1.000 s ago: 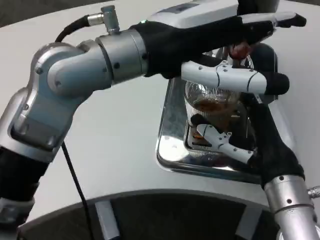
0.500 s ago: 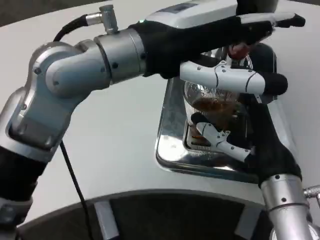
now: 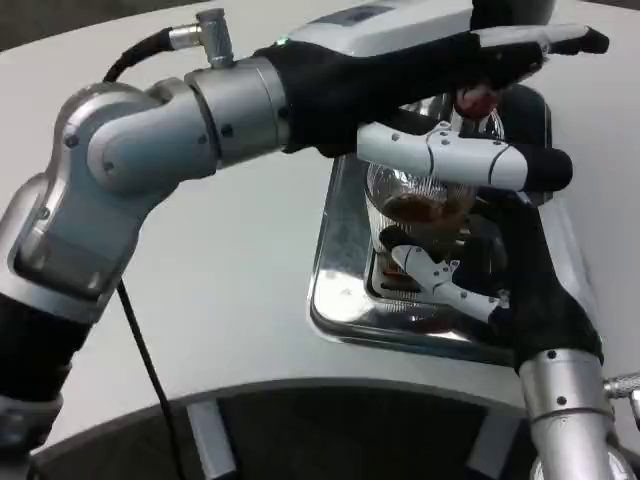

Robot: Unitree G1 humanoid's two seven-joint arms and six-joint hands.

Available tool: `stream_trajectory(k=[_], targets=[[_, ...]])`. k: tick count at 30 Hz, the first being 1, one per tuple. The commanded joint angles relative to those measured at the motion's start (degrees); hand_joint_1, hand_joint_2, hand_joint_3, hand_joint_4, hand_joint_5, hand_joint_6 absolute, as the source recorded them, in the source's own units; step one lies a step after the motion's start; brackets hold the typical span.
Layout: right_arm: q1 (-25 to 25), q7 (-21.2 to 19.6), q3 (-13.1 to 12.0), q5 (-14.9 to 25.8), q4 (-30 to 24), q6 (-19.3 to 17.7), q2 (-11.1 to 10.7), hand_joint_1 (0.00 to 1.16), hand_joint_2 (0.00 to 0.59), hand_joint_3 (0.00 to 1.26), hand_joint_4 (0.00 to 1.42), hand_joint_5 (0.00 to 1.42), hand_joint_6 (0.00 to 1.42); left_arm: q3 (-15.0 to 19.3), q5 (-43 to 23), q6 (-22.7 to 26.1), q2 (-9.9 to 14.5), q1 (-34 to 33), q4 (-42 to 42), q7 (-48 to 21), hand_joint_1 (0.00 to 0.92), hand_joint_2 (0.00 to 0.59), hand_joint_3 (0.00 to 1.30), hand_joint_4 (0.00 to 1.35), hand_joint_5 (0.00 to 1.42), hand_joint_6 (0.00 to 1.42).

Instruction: Grasp the cup under the faucet to collect the drink, then remove the cup.

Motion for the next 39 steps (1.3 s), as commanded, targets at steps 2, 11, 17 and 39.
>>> stream_trajectory(k=[2,11,17,39], targets=[[0.73,-2.3,0.01,0.26,1.08,-2.2,1.04,0.74,0.239,0.24,0.29,0.32,0.32,-0.64,1.38,0.03,1.67,1.77,0.83,-2.27,0.0,0.148,0.07,0.0,0.1,0.2],[1.39,-4.93,-0.43,0.47,1.88,-4.27,1.74,0.75,0.242,0.3,0.33,0.36,0.37,-0.42,1.34,-0.31,1.91,2.44,0.54,-2.02,0.0,0.133,0.07,0.0,0.1,0.21],[1.8,-5.59,-0.91,0.61,1.48,-5.04,1.6,0.76,0.244,0.34,0.36,0.39,0.4,0.13,0.94,-0.79,1.55,2.74,0.38,-1.29,0.0,0.133,0.06,0.0,0.1,0.21],[2.73,-6.22,-3.49,1.82,1.6,-7.58,0.85,0.76,0.251,0.43,0.44,0.47,0.47,6.14,-2.99,-5.44,-0.99,5.22,-0.21,4.88,0.0,0.118,0.06,0.03,0.17,0.27]])
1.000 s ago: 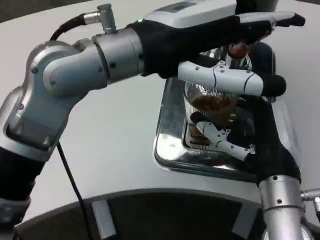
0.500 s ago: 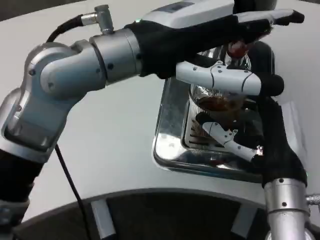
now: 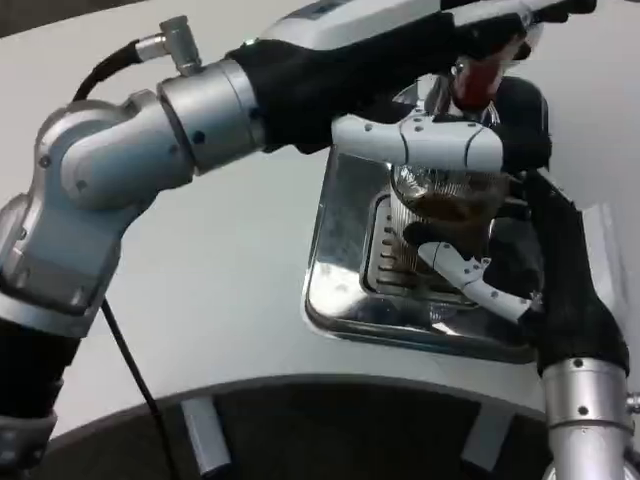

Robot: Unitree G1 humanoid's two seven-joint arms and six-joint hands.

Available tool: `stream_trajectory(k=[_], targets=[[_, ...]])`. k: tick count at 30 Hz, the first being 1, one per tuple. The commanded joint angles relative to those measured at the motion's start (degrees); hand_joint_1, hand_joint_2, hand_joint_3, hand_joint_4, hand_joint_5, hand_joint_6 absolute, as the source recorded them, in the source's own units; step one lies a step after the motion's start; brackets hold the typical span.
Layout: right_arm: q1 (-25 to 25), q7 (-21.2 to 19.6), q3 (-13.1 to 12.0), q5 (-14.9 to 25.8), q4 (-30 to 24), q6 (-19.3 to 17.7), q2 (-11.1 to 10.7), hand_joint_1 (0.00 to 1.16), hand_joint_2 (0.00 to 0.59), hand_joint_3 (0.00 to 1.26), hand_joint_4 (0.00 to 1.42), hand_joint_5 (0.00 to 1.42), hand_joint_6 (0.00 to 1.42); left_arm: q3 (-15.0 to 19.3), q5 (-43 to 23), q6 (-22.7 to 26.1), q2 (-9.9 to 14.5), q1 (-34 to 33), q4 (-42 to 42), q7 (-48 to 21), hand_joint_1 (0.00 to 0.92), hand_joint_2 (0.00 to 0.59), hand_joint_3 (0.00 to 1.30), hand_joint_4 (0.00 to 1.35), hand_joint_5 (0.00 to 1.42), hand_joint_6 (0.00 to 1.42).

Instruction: Grasp the cup under the faucet to collect the drink, then remove the cup.

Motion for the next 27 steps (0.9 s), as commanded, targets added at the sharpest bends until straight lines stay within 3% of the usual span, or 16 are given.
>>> stream_trajectory(k=[1,14,27], targets=[[1.01,-0.36,-0.46,0.46,-0.16,-1.38,0.04,0.76,0.251,0.44,0.44,0.47,0.47,1.7,-0.79,-2.03,-0.17,1.61,-0.12,1.54,0.0,0.118,0.06,0.03,0.17,0.27],[0.92,-0.32,-1.66,0.79,0.21,-2.35,-0.32,0.76,0.251,0.46,0.46,0.49,0.49,4.37,-3.09,-3.15,-1.06,2.26,-0.84,2.76,0.0,0.117,0.08,0.08,0.21,0.29],[1.85,0.02,-2.44,1.52,-1.01,-3.17,-0.69,0.75,0.261,0.49,0.49,0.54,0.53,8.58,-6.86,-1.11,0.67,6.73,-7.47,2.06,0.0,0.117,0.1,0.11,0.23,0.31]])
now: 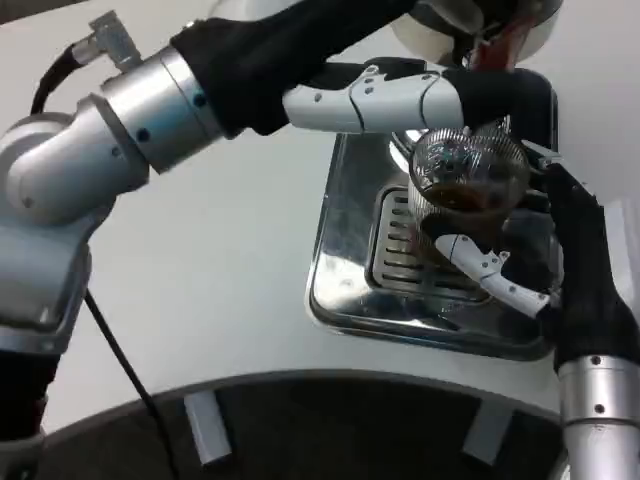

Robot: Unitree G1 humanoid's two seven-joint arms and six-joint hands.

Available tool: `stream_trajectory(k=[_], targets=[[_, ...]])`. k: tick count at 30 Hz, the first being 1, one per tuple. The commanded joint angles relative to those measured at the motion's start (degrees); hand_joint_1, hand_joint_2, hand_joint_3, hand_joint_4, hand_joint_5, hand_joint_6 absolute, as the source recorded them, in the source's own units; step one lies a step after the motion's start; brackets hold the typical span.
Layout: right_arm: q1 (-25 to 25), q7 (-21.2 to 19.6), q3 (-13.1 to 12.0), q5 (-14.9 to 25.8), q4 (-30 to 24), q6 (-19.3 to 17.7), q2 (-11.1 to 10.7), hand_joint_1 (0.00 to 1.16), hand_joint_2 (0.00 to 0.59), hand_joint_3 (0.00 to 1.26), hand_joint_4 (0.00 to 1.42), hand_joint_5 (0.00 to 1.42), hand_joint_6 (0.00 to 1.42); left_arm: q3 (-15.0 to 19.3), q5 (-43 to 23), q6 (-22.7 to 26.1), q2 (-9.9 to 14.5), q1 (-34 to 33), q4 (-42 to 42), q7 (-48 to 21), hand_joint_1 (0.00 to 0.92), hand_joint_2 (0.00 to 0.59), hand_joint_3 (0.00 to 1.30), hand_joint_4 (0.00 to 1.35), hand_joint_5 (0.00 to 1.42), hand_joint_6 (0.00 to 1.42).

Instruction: Grasp the cup under the faucet to collect the drink, then remove the cup.

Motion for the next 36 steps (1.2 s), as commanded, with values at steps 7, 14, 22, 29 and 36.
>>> stream_trajectory(k=[7,14,22,29,36], targets=[[2.88,0.76,-0.53,1.27,-2.04,-1.8,-0.36,0.75,0.261,0.52,0.51,0.56,0.58,4.04,-3.68,2.95,3.09,7.46,-7.8,0.12,0.0,0.12,0.11,0.13,0.24,0.32],[4.55,1.75,-0.8,2.17,-3.51,-2.35,-1.08,0.75,0.253,0.54,0.53,0.6,0.62,6.82,-5.09,5.21,4.7,14.86,-12.68,0.29,0.0,0.124,0.12,0.14,0.24,0.33],[6.25,2.43,-1.35,3.24,-5.28,-3.31,-1.55,0.76,0.251,0.58,0.59,0.66,0.7,10.29,-5.82,7.78,4.81,23.43,-17.75,1.49,0.0,0.125,0.13,0.15,0.25,0.33],[7.51,3.39,-1.84,3.74,-7.12,-3.55,-2.12,0.76,0.251,0.6,0.62,0.71,0.76,12.31,-5.64,8.43,4.93,28.46,-19.86,2.25,0.0,0.125,0.13,0.15,0.25,0.33],[9.0,4.81,-2.1,4.46,-9.01,-3.7,-2.98,0.77,0.235,0.63,0.65,0.76,0.83,13.98,-5.11,8.47,4.94,32.53,-20.7,3.41,0.0,0.126,0.13,0.15,0.25,0.33]])
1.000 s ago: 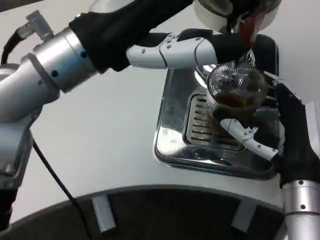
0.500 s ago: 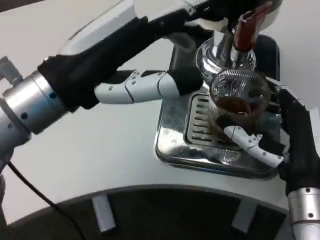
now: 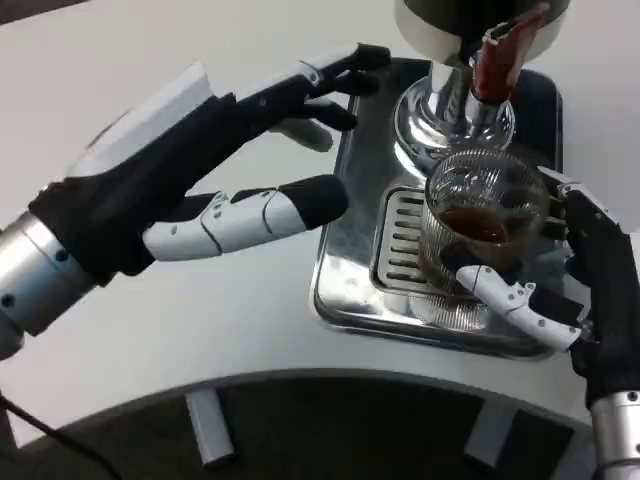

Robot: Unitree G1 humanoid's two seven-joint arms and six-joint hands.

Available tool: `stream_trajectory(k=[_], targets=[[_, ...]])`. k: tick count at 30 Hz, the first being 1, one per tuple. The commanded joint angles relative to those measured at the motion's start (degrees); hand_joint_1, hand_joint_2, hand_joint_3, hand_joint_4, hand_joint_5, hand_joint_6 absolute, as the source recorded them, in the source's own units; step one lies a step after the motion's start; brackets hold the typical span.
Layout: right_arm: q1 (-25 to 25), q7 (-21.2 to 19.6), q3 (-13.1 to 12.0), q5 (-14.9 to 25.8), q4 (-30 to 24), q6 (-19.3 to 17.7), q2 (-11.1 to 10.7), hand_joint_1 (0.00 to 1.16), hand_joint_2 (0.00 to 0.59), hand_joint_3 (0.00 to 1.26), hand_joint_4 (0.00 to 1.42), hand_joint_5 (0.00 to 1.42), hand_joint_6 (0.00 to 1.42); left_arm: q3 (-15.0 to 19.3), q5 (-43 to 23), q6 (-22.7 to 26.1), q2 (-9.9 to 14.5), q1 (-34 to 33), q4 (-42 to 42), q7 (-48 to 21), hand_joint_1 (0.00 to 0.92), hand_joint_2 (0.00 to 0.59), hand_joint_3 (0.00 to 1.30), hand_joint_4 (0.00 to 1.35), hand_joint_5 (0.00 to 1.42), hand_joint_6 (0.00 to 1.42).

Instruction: Grasp the cup under the faucet to collect the drink, then remove the cup.

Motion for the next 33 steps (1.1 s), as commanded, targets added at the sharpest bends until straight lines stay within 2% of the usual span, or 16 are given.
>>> stream_trajectory(k=[1,11,23,33], targets=[[1.75,0.48,-0.36,0.62,-2.73,-2.12,-0.48,0.77,0.234,0.63,0.66,0.77,0.83,1.59,-0.38,0.21,0.85,3.31,-1.15,1.48,0.0,0.126,0.13,0.15,0.25,0.33],[2.84,0.79,-0.7,0.72,-4.14,-2.73,-1.14,0.78,0.236,0.67,0.7,0.82,0.9,2.56,0.73,-0.29,0.72,10.18,-1.56,3.09,0.0,0.129,0.13,0.15,0.25,0.33],[2.03,-0.29,-1.05,0.7,-3.84,-4.16,-0.83,0.79,0.23,0.68,0.74,0.87,0.96,3.46,1.92,-0.55,2.21,12.47,-0.82,3.32,0.0,0.135,0.13,0.15,0.25,0.33],[2.62,-0.46,-1.81,0.74,-4.32,-5.66,-0.5,0.8,0.228,0.71,0.77,0.91,1.01,2.88,3.08,-1.13,1.95,13.54,-0.77,3.54,0.0,0.136,0.13,0.15,0.24,0.32]])
